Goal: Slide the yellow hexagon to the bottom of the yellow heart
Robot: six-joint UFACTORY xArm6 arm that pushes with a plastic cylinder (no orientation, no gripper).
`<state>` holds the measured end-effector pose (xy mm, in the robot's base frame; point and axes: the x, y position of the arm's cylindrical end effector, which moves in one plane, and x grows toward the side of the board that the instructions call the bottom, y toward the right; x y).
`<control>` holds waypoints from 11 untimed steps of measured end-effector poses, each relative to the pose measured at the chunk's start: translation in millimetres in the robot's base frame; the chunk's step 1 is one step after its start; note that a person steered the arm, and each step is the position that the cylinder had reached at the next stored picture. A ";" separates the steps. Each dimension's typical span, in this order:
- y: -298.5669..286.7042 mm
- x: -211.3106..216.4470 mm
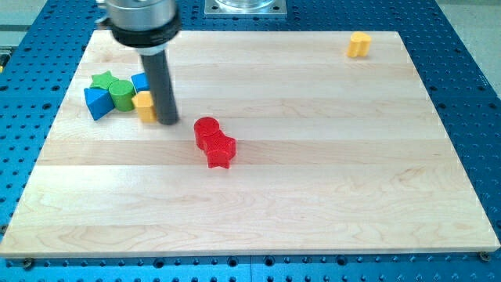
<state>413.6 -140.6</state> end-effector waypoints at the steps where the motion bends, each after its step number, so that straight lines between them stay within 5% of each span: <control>1: -15.8 22.5; 2: -38.9 41.7; 4: -2.3 -38.6; 8: -17.7 -116.4; 11: 226.3 -107.6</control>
<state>306.0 85.7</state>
